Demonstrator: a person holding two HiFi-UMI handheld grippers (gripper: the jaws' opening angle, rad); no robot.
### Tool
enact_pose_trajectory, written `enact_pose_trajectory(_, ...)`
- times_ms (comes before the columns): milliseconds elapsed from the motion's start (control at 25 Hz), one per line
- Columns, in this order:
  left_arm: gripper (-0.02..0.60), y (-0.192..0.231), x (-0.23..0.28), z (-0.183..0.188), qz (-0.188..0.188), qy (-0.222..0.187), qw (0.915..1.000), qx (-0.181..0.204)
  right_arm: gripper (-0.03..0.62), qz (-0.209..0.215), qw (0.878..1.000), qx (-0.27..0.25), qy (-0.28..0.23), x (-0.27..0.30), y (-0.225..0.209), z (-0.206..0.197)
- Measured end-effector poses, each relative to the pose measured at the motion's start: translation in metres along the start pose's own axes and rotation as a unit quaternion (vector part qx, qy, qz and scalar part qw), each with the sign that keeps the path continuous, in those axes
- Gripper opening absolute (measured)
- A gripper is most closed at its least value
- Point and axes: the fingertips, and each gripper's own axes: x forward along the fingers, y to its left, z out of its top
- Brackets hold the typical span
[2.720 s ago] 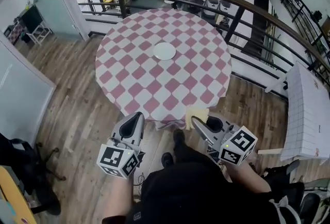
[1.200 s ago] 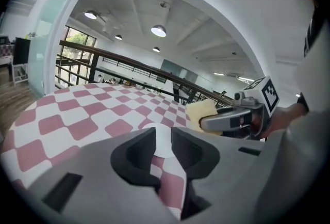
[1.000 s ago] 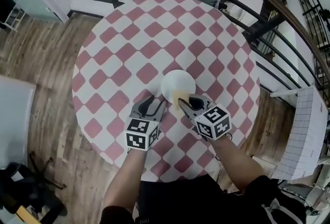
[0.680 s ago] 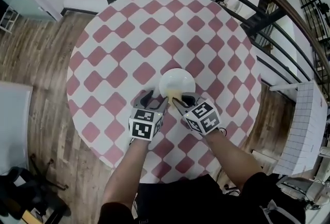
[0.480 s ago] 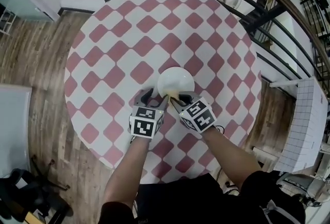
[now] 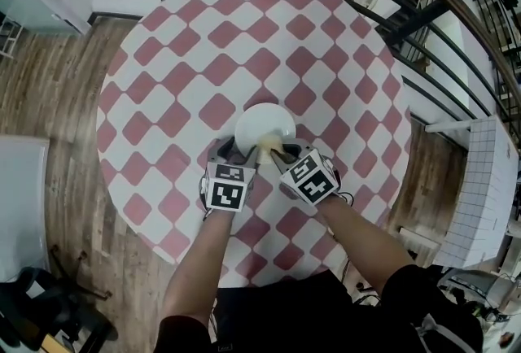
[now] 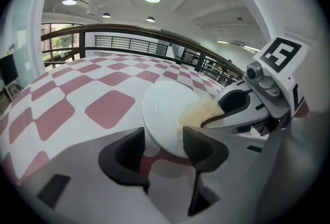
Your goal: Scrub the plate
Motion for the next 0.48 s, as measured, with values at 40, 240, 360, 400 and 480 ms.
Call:
enact_pose_trajectory(40,0.233,0.001,0.0,-0.001,0.003,0.0,1.0,0.0,0.049,-0.004,1.0,-0.004,0.002,-0.001,-0.003,-0.001)
enact_pose_trajectory(240,0.233,0.0,-0.001,0.0,0.005,0.001,1.0,-0.008,0.049,-0.024,1.0,-0.009,0.001,-0.007,-0.026,-0.007)
enact_pose_trajectory(360,0.233,0.0,-0.001,0.001,0.009,-0.001,0.9999,-0.008,0.049,-0.037,0.999,-0.009,-0.005,-0.01,-0.044,-0.007)
enact_pose_trajectory(400,0.232,0.001,-0.001,0.001,0.01,-0.001,0.9999,-0.008,0.049,-0.042,0.999,-0.011,-0.004,-0.011,-0.05,-0.007)
enact_pose_trajectory(480,0.232,0.001,0.0,0.0,0.012,-0.002,0.9999,-0.008,0.049,-0.059,0.998,-0.016,0.002,-0.013,-0.065,-0.007)
